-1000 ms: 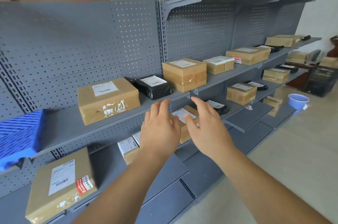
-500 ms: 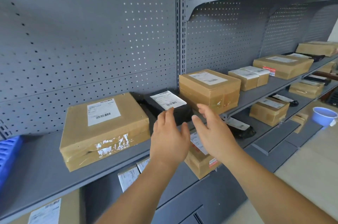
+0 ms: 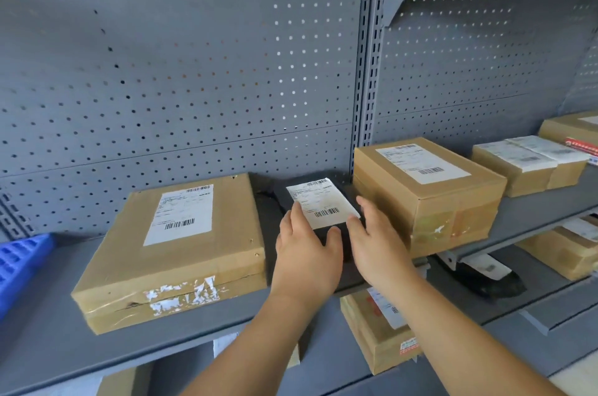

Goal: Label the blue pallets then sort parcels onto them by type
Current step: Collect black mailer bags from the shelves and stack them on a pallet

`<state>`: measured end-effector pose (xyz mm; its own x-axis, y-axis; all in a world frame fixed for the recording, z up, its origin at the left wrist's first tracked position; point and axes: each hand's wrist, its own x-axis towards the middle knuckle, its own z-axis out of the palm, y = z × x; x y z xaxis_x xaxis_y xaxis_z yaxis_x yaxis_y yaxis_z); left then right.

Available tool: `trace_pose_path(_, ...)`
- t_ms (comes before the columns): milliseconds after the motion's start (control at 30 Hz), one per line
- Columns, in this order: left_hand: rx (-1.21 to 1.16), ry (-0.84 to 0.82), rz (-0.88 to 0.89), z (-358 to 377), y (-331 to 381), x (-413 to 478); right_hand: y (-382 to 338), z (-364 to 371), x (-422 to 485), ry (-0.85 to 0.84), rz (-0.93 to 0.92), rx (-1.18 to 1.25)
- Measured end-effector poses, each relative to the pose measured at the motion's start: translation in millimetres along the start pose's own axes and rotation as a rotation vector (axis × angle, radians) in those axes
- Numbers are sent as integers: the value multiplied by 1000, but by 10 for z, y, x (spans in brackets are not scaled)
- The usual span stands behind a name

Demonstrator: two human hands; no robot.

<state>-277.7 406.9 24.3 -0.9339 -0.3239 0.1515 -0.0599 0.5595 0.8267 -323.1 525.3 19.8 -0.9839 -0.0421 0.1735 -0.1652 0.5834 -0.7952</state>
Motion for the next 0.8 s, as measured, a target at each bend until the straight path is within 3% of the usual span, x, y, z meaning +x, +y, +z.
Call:
trace_pose_path(400,-33,76,-375,192,78,184,181,-86,277,-220,84,111)
trace_pose_path(800,-168,187,-375,251,416,-94,244,-244,81,-153,159,471)
